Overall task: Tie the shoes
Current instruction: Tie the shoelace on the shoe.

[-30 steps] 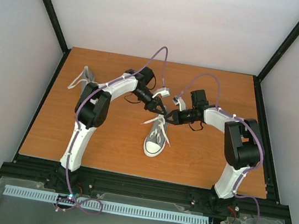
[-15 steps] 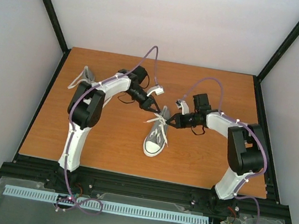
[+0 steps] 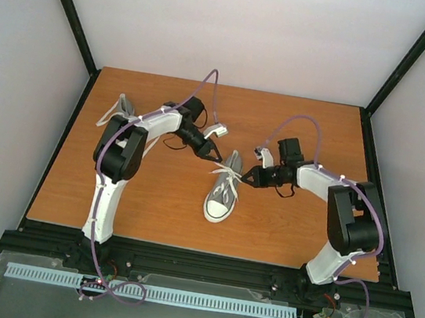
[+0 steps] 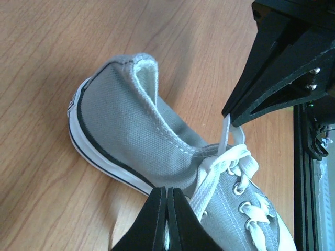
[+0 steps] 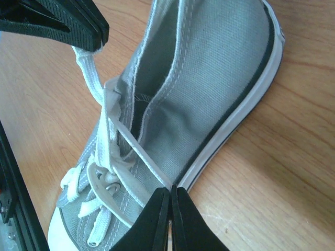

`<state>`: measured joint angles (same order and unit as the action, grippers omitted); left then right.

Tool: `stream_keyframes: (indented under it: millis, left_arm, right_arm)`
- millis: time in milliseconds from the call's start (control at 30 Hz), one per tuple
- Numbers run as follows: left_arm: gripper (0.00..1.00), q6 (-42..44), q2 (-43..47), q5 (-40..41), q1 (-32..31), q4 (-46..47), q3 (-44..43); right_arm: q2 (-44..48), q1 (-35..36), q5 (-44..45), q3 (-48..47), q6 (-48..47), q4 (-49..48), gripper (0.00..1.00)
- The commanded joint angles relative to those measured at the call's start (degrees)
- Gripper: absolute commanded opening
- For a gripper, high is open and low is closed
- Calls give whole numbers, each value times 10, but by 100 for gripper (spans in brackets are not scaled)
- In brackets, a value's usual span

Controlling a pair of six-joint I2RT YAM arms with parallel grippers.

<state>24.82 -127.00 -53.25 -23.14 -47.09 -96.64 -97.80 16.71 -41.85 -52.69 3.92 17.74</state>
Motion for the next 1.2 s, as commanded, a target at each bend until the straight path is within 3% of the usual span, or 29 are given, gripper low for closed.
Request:
stream_keyframes:
  millis: [0,400,1033,1100,1167]
  left_arm:
    - [1,-14,23,11,10,15,8]
    - [1,-22,18,38,20,25,26]
    - [1,-9,25,45,26,22,46]
    - [1,-11,24,43,26,22,44]
    - [1,-12,25,43,26,23,44]
  right_arm:
    - [25,-9,20,16,1,16,3]
    - [34,-10,20,42,-7,40,3]
    - [0,-27,-9,54,9,0,3]
    - [16,-40,-37,59,28,-33,10]
    - [29,-59,-63,68,58,-77,26]
